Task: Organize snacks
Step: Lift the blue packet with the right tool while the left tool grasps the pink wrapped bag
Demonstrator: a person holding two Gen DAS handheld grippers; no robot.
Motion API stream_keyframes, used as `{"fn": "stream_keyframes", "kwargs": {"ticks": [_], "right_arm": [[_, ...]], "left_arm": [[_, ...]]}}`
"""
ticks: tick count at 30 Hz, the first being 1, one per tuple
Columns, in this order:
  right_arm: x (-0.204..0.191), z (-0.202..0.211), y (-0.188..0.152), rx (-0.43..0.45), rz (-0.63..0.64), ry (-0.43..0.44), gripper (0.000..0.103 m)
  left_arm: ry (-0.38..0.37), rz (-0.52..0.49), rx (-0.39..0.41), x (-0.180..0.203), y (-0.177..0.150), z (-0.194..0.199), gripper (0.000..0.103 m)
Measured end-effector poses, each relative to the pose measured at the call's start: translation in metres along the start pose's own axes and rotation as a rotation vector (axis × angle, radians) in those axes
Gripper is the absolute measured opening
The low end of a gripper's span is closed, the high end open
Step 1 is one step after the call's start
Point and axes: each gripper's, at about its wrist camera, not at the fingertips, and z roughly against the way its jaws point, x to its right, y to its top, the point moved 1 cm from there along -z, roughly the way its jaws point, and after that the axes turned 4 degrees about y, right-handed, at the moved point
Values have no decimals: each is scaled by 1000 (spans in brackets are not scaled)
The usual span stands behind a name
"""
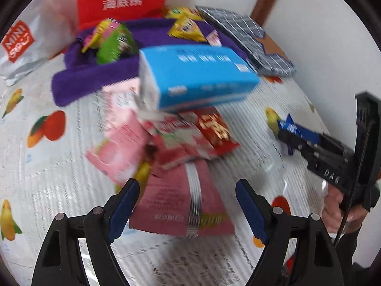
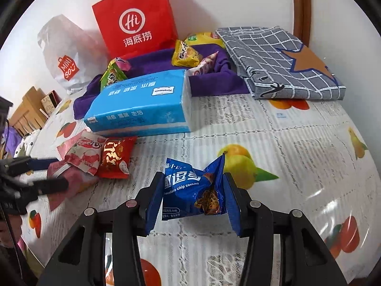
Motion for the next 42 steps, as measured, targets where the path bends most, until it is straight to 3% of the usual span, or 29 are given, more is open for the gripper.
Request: {"fn": "stream_keyframes", "kwargs": {"ticks": [3,7,11,14,19,27,33,38,42], "right_arm": [[4,4,-3,5,-10,-1,49],[10,7,-8,4,-21,-19,49],[14,8,-16,-6,-32,-20,49],[14,7,-19,-11,-31,-25,49],[9,4,-20,-12,-26,-15,49],[-14,-8,-15,-18,18,-12,49],[-22,-19,-14,-23,26,-23,51],[-22,-25,-13,-10,37,-47,52],[-18,-28,-10,7,36,-62,53]], "left_arm": [[15,-12,-2,9,-3,-5,81],[88,-3,14,17,-3,-16,80],[134,38,6,14,-5,-27,60],[132,47,25,11,-8,-23,52],[92,59,36,4,-20,-6,51],[160,118,96,-34,-47,21,51],[151,180,121,-59,-51,12,52],[218,158,186,-60,-51,7,52],[226,173,221,-64,-47,3,51]]}}
